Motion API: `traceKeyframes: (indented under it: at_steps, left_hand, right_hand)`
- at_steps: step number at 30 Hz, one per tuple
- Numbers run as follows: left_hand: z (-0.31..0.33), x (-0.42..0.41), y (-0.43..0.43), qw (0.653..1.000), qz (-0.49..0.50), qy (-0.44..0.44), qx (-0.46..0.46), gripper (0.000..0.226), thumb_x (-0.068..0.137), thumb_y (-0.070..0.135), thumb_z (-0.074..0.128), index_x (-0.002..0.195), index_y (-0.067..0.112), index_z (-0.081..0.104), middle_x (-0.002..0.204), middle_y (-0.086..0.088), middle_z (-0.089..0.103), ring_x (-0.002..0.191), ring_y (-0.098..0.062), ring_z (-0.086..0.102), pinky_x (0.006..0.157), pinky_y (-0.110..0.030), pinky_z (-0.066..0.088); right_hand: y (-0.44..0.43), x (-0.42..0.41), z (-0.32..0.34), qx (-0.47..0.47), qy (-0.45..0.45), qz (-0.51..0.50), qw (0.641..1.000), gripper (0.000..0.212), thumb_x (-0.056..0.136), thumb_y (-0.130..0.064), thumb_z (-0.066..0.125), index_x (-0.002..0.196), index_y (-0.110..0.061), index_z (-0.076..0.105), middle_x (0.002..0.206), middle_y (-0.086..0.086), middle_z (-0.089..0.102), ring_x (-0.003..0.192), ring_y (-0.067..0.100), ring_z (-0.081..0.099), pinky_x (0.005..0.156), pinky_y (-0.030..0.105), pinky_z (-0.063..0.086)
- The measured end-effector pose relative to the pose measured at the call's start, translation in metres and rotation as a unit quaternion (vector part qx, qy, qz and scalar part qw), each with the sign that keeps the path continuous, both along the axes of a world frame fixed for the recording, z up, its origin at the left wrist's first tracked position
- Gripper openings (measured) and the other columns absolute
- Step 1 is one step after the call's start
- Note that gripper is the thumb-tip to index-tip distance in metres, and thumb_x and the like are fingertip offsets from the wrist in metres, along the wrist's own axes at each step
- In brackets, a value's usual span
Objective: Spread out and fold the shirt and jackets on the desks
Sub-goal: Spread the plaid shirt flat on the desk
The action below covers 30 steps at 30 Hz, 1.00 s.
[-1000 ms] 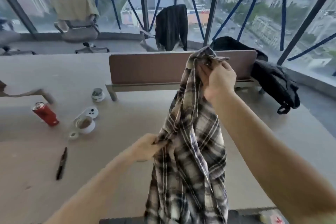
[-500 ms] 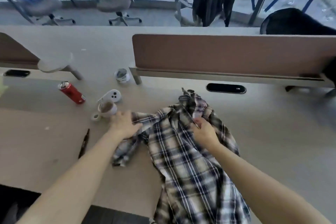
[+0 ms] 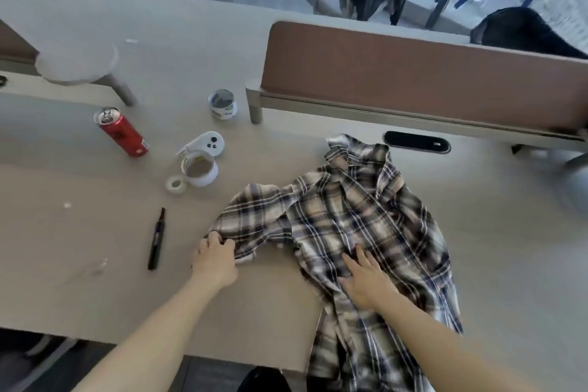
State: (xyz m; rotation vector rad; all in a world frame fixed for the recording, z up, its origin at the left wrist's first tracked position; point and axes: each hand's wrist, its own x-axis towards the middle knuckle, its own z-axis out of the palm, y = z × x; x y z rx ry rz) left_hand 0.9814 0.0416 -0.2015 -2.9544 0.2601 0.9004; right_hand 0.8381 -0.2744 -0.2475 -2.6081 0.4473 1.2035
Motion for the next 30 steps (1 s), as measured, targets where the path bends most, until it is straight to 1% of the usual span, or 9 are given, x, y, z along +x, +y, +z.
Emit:
traceKeyframes:
  at_steps: [4, 8, 12, 16, 18, 20, 22, 26, 30]
  left_hand:
    - [0.011, 0.010, 0.043, 0.979, 0.073, -0.164, -0.092, 0.019, 0.079, 0.009, 0.057, 0.096, 0.014, 0.065, 0.115, -0.013, 0.051, 0.106, -0.038, 0.048, 0.087, -0.041, 0.042]
    - [0.026, 0.027, 0.088, 0.875, 0.274, -0.323, -0.237, 0.023, 0.066, -0.009, 0.063, 0.085, 0.003, 0.062, 0.105, -0.027, 0.054, 0.093, -0.046, 0.051, 0.080, -0.048, 0.043]
    - [0.029, 0.032, 0.084, 0.832, 0.330, -0.250, -0.368, 0.015, 0.089, 0.001, 0.058, 0.101, 0.009, 0.059, 0.102, -0.022, 0.059, 0.095, -0.038, 0.057, 0.085, -0.044, 0.046]
    - [0.027, 0.023, 0.054, 0.758, 0.342, -0.059, -0.552, 0.010, 0.101, 0.020, 0.055, 0.111, 0.022, 0.055, 0.100, -0.007, 0.070, 0.084, -0.028, 0.067, 0.079, -0.043, 0.053]
    - [0.024, 0.018, 0.047, 0.815, 0.320, -0.035, -0.483, 0.037, 0.094, 0.027, 0.066, 0.125, 0.021, 0.048, 0.111, -0.002, 0.066, 0.095, -0.017, 0.065, 0.088, -0.035, 0.050]
    - [0.009, 0.011, 0.047, 0.891, 0.280, -0.040, -0.354, 0.065, 0.084, 0.036, 0.075, 0.135, 0.013, 0.041, 0.121, -0.009, 0.057, 0.111, -0.025, 0.057, 0.094, -0.034, 0.044]
    - [-0.005, 0.002, 0.053, 0.928, 0.269, -0.022, -0.257, 0.081, 0.081, 0.042, 0.077, 0.141, 0.010, 0.034, 0.130, -0.015, 0.047, 0.120, -0.034, 0.051, 0.098, -0.038, 0.042]
    - [-0.019, -0.005, 0.068, 0.948, 0.238, -0.011, -0.213, 0.058, 0.085, 0.028, 0.069, 0.137, 0.016, 0.048, 0.125, -0.012, 0.046, 0.113, -0.036, 0.056, 0.095, -0.039, 0.045]
    - [-0.012, 0.001, 0.070, 0.913, 0.207, -0.126, -0.328, 0.031, 0.078, -0.004, 0.065, 0.098, 0.016, 0.078, 0.104, -0.009, 0.065, 0.098, -0.031, 0.065, 0.082, -0.026, 0.045]
  right_hand:
    - [-0.001, 0.027, 0.032, -0.012, -0.007, -0.079, 0.997, 0.070, 0.098, -0.064, 0.027, 0.158, -0.032, 0.014, 0.167, 0.003, -0.006, 0.154, 0.033, -0.003, 0.122, 0.050, 0.017]
    - [0.002, 0.051, 0.061, -0.058, 0.022, -0.114, 0.992, 0.063, 0.099, -0.059, 0.033, 0.148, -0.020, 0.039, 0.158, 0.012, 0.029, 0.140, 0.037, 0.034, 0.113, 0.048, 0.034]
    - [0.043, 0.063, 0.079, -0.115, -0.030, -0.063, 0.991, 0.054, 0.100, -0.052, 0.038, 0.143, -0.018, 0.042, 0.153, 0.012, 0.034, 0.140, 0.035, 0.030, 0.113, 0.049, 0.027]
    - [0.093, 0.078, 0.091, -0.047, -0.186, 0.009, 0.981, 0.053, 0.100, -0.041, 0.044, 0.148, -0.021, 0.035, 0.155, 0.006, 0.033, 0.142, 0.032, 0.031, 0.115, 0.049, 0.027]
    - [0.112, 0.088, 0.086, 0.017, -0.193, 0.030, 0.981, 0.062, 0.100, -0.041, 0.048, 0.154, -0.022, 0.026, 0.160, 0.002, 0.029, 0.146, 0.030, 0.026, 0.117, 0.050, 0.027]
    - [0.123, 0.093, 0.075, 0.057, -0.143, 0.039, 0.987, 0.069, 0.100, -0.044, 0.047, 0.158, -0.023, 0.017, 0.164, 0.001, 0.020, 0.150, 0.029, 0.019, 0.119, 0.051, 0.024]
    - [0.126, 0.088, 0.063, 0.056, -0.071, 0.054, 0.994, 0.073, 0.101, -0.048, 0.045, 0.160, -0.021, 0.011, 0.167, 0.001, 0.011, 0.153, 0.028, 0.010, 0.122, 0.050, 0.019]
    - [0.113, 0.056, 0.050, 0.039, -0.055, 0.048, 0.997, 0.066, 0.102, -0.044, 0.043, 0.158, -0.020, 0.019, 0.167, -0.004, 0.005, 0.154, 0.022, 0.001, 0.122, 0.051, 0.019]
    - [0.080, 0.029, 0.054, 0.014, -0.073, -0.010, 0.997, 0.047, 0.103, -0.035, 0.038, 0.149, -0.023, 0.037, 0.160, -0.009, 0.021, 0.147, 0.020, 0.024, 0.113, 0.049, 0.031]
